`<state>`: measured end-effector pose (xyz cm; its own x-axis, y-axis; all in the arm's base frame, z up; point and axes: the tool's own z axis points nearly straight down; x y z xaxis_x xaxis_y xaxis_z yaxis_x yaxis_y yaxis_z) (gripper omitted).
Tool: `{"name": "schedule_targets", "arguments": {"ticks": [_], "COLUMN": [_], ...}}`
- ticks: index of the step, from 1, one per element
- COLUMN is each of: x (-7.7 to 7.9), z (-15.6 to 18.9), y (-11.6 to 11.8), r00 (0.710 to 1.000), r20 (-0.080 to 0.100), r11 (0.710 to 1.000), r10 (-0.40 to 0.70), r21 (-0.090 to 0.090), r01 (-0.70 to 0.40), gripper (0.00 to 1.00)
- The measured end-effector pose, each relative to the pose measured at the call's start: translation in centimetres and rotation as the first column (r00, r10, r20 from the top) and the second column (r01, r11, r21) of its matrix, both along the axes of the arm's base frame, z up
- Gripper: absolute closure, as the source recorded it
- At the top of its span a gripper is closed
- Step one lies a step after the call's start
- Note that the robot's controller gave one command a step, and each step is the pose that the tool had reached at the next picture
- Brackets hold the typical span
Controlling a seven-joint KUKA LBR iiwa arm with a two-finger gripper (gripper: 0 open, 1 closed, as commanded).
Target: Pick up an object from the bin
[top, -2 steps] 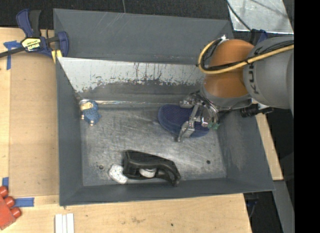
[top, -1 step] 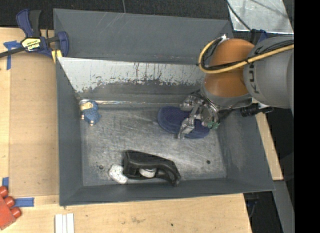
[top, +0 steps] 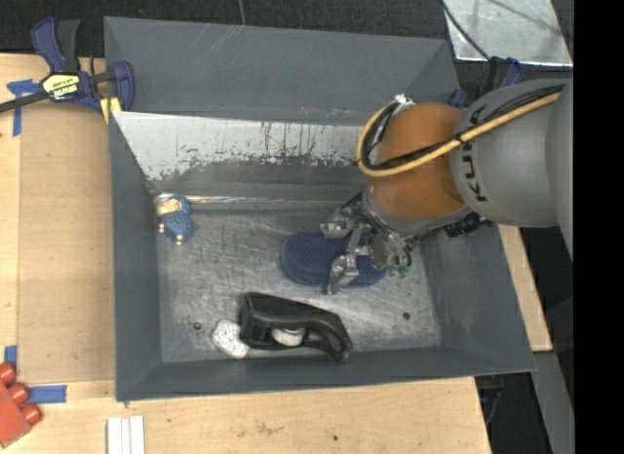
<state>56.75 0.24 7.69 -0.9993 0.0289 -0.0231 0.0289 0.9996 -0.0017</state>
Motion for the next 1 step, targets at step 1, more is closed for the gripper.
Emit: {"name": "schedule_targets", "arguments": {"ticks": [1], "x": [0.31], "z": [15.12], "y": [-2.41], "r00": [0.963], "r20": [-0.012], "r11": [0.963], "r10": [0.270], "r21": [-0.002], "r01": [-0.270], "gripper": [1.00]}}
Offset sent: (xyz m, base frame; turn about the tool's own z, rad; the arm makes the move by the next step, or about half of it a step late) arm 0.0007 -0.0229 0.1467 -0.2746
